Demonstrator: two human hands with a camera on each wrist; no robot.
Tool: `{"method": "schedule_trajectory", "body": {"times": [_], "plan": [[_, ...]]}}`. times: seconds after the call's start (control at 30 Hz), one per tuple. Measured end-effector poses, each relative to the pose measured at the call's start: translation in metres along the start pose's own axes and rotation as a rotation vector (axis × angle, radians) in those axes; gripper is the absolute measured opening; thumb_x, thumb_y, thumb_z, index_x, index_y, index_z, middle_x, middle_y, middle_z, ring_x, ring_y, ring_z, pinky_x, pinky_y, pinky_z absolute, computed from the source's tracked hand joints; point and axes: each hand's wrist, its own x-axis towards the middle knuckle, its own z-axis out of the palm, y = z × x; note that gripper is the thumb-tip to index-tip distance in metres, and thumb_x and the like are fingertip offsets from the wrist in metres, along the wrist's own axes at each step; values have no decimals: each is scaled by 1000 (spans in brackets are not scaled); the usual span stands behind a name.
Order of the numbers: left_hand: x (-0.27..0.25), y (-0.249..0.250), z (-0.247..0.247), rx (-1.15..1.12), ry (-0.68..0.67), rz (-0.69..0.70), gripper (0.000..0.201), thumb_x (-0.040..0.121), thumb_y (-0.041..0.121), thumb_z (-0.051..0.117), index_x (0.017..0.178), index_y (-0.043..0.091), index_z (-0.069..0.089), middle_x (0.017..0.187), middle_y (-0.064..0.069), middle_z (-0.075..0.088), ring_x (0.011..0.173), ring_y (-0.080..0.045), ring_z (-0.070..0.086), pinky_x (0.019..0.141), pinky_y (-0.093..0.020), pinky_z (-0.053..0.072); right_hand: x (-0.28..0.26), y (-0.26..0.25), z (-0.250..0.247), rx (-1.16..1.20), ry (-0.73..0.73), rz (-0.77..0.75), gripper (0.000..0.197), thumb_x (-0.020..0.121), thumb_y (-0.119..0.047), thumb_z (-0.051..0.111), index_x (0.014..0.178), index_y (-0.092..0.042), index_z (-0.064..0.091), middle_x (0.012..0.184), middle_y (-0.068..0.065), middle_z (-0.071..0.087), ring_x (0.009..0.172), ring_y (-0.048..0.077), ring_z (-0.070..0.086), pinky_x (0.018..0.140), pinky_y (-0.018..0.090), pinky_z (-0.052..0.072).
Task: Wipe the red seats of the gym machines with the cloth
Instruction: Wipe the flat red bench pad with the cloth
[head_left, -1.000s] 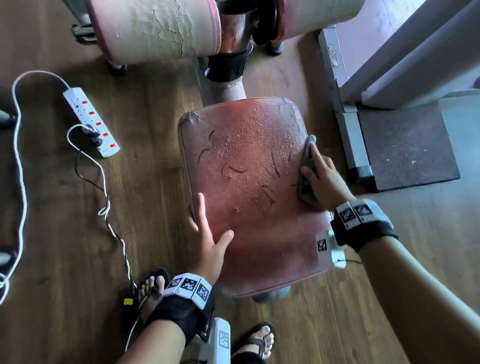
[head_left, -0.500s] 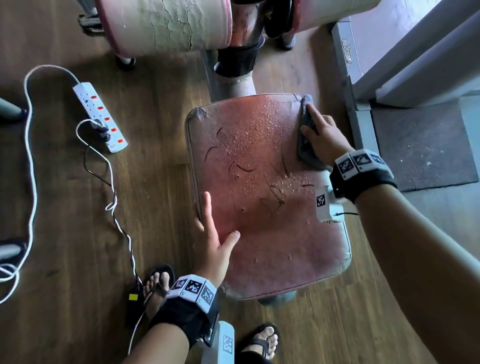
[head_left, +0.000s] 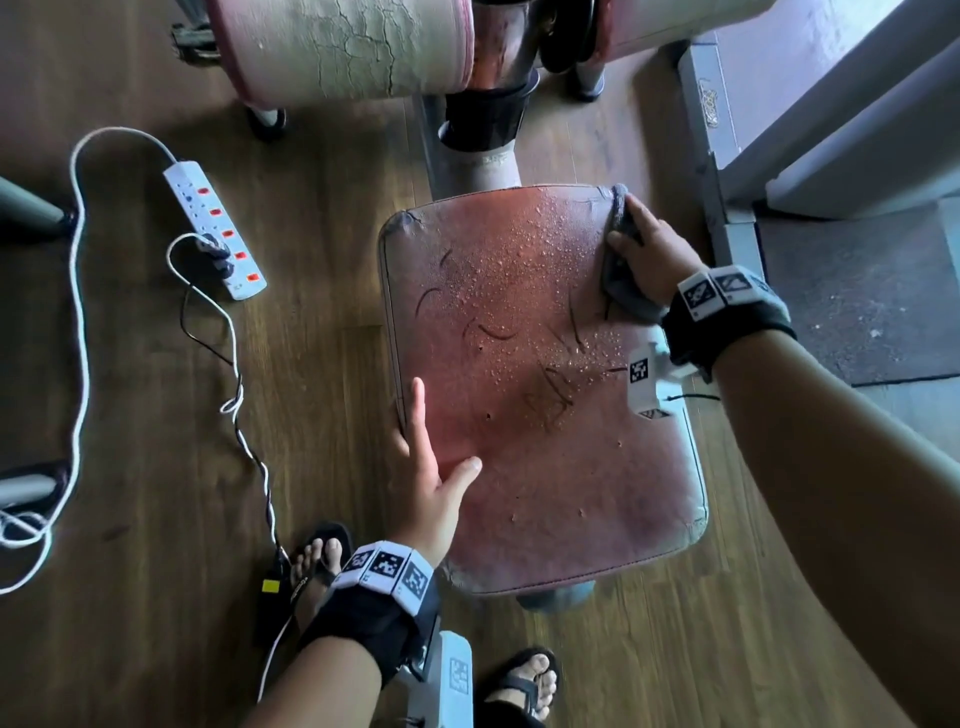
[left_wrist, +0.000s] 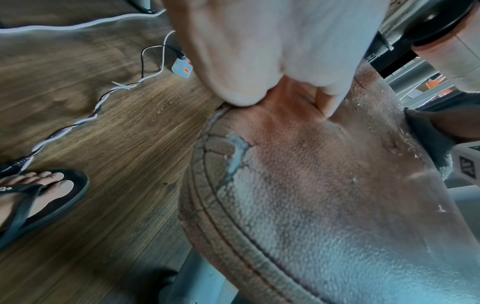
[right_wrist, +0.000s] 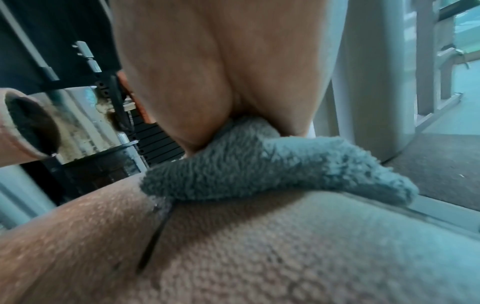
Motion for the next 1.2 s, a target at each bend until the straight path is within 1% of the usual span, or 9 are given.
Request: {"method": "schedule_trajectory", "body": {"times": [0.1, 0.23, 0.33, 0.43, 0.6, 0.77, 0.97, 1.1, 1.2], "plan": [[-1, 3, 0, -21, -7, 10, 100, 85, 11, 68, 154, 41, 2, 157, 13, 8, 148, -3, 3, 122, -40, 3, -2, 6, 1, 54, 0, 7, 60, 96, -34, 52, 150, -28, 27, 135, 17, 52, 119, 33, 52, 102, 37, 39], [-2, 10, 0, -47, -26, 9, 98, 86, 7, 64, 153, 40, 1, 153, 29, 5, 149, -8, -6, 120, -38, -4, -49, 30, 5, 79, -9, 33, 59, 97, -33, 53, 150, -30, 29, 130, 16, 57, 116, 33, 55, 98, 36, 41], [-4, 19, 1, -18, 1, -33, 99, 86, 2, 65, 153, 39, 3, 159, 7, 2, 149, -14, -6, 114, -28, -3, -102, 50, 12, 36, 0, 57, 60, 97, -31, 52, 151, -32, 27, 122, 19, 56, 110, 37, 54, 95, 37, 40], [-4, 20, 0, -58, -23, -106, 100, 88, 4, 64, 150, 50, 0, 161, -13, -8, 147, -8, -9, 112, -29, -1, -163, 53, 24, -117, 80, 102, 59, 98, -35, 48, 151, -36, 24, 126, 16, 45, 110, 39, 42, 99, 42, 33], [-3, 19, -1, -45, -37, -100, 101, 87, 5, 65, 151, 48, 0, 160, -20, -11, 149, -11, -4, 118, -33, 2, -228, 34, 48, -381, 262, 105, 53, 96, -38, 47, 147, -39, 31, 129, 12, 35, 108, 33, 34, 90, 47, 36], [-3, 18, -1, -31, -47, -84, 99, 88, 4, 64, 152, 45, 0, 161, -17, -9, 138, 5, -4, 110, -25, 2, -216, 22, 53, -447, 276, 45, 50, 97, -38, 46, 145, -35, 34, 124, 14, 39, 104, 34, 39, 86, 48, 39], [-5, 21, 0, -63, -70, -89, 97, 90, -2, 60, 153, 40, -1, 163, -9, -6, 147, -11, -18, 107, -25, -1, -208, 6, 51, -401, 245, 71, 48, 97, -34, 47, 144, -32, 38, 119, 15, 44, 101, 36, 44, 84, 46, 40], [-3, 18, -1, -33, -68, -92, 98, 90, 3, 62, 153, 42, -1, 163, -10, -8, 134, 11, -7, 105, -21, 3, -221, 5, 54, -450, 175, 42, 47, 99, -38, 41, 145, -33, 35, 118, 15, 46, 101, 34, 45, 84, 44, 40], [-2, 16, -1, -21, -73, -80, 98, 89, 5, 62, 152, 44, -2, 164, -6, -6, 124, 13, -4, 104, -20, 3, -207, 5, 45, -433, 181, 109, 49, 99, -38, 41, 146, -36, 31, 122, 14, 44, 105, 35, 45, 87, 44, 39]]}}
